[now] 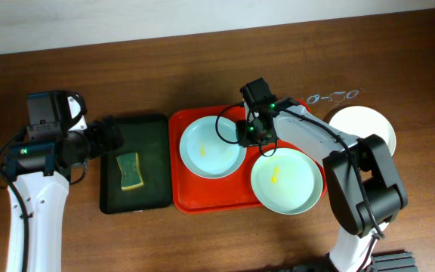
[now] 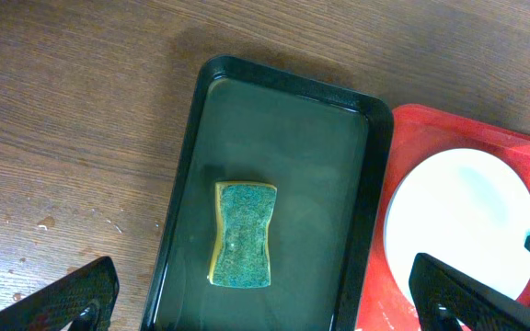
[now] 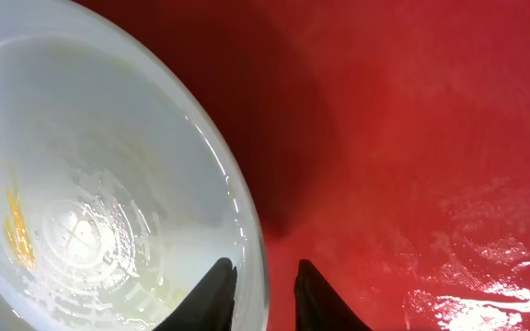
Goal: Clean dirty plates on tray and stack at the side
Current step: 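Move right gripper to the upper pale blue plate and grip its rim, then reach left gripper to the black tray and grasp the green sponge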
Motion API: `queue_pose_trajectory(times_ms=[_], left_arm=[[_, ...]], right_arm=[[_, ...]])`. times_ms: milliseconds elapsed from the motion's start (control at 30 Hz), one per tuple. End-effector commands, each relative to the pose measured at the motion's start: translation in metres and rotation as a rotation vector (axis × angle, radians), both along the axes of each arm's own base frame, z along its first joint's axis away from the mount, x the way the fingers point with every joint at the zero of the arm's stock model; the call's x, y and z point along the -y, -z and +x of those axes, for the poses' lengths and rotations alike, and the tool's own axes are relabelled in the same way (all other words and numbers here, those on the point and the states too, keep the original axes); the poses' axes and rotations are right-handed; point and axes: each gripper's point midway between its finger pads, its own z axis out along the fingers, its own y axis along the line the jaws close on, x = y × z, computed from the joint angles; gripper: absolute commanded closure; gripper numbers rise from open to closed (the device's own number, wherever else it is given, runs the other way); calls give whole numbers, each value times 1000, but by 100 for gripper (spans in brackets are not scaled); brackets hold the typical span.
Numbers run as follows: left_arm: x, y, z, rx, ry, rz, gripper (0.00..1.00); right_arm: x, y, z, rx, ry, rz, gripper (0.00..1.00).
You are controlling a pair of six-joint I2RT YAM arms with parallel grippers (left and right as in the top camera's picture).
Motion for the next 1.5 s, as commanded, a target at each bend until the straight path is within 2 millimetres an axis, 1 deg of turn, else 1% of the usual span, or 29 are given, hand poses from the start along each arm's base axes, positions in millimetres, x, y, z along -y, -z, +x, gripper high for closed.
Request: queue_pose_trajectory(times_ms=[0, 67, 100, 167, 200, 267, 300, 333, 400, 667, 700, 733, 767, 800, 833, 867, 900, 967, 1000, 1033, 1067, 1100, 1133, 1167, 1233, 1333, 1400, 1433, 1467], left_arm=[[0, -6, 1, 18, -2, -11, 1], [0, -6, 1, 18, -2, -11, 1], [0, -6, 1, 19, -2, -11, 1], [0, -6, 1, 19, -2, -11, 1], [0, -6, 1, 19, -2, -10, 1], [-7, -7, 4, 30, -25, 28, 1], [-7, -7, 2, 25, -25, 29, 1], [-7, -7, 2, 23, -25, 29, 1], [-7, -7, 2, 23, -25, 29, 1], [-7, -7, 2, 24, -25, 28, 1], [-7, -8, 4, 32, -25, 28, 1], [-8, -14, 14, 81, -26, 31, 1], [1, -21, 22, 125, 5, -16, 1], [17, -20, 18, 108, 56, -95, 1], [27, -19, 13, 90, 84, -138, 1], [31, -13, 4, 47, 95, -140, 1], [34, -9, 0, 29, 122, -131, 2], [55, 9, -13, -41, 258, -79, 16], [58, 18, -17, -84, 268, -42, 16], [59, 25, -19, -116, 275, -8, 24], [62, 36, -20, -155, 286, 31, 27], [68, 52, -18, -205, 307, 58, 26], [69, 62, -18, -237, 311, 75, 25], [63, 78, -17, -292, 291, 114, 21], [43, 104, -17, -386, 191, 181, 14], [36, 138, -19, -498, 175, 162, 15], [36, 153, -20, -539, 178, 165, 16], [34, 162, -21, -562, 175, 179, 21], [33, 167, -19, -567, 166, 173, 28]], right_arm=[[1, 8, -1, -11, 2, -19, 82], [1, 8, -1, -12, 2, -19, 86], [1, 8, -1, -12, 3, -19, 91], [1, 8, -2, -13, 2, -20, 90], [1, 8, -1, -12, 2, -20, 87], [1, 8, -1, -13, 2, -20, 86], [1, 8, -1, -12, 2, -20, 86], [1, 8, -1, -12, 2, -20, 87], [1, 8, -1, -9, 2, -19, 96], [1, 14, -2, -2, 2, -15, 96], [0, 13, -2, -3, 2, -12, 96], [0, 14, -2, -4, 1, -12, 96], [0, 14, -2, -5, 1, -13, 96], [0, 14, -2, -4, 1, -12, 96], [0, 14, -2, -4, 1, -13, 96], [0, 14, -2, -4, 1, -12, 96], [0, 14, -2, -4, 1, -12, 96], [0, 14, -2, -3, 1, -12, 96], [0, 14, -2, -4, 2, -12, 96], [0, 14, -2, -4, 2, -12, 96], [0, 14, -2, -4, 1, -12, 96], [1, 14, -3, -7, 1, -13, 96], [1, 14, -3, -9, 1, -14, 96], [1, 14, -4, -12, 1, -15, 96], [1, 14, -4, -12, 1, -15, 96], [1, 14, -4, -10, 2, -15, 96], [1, 14, -4, -11, 2, -15, 96], [1, 14, -4, -11, 2, -15, 96], [1, 14, -4, -11, 1, -15, 96]])
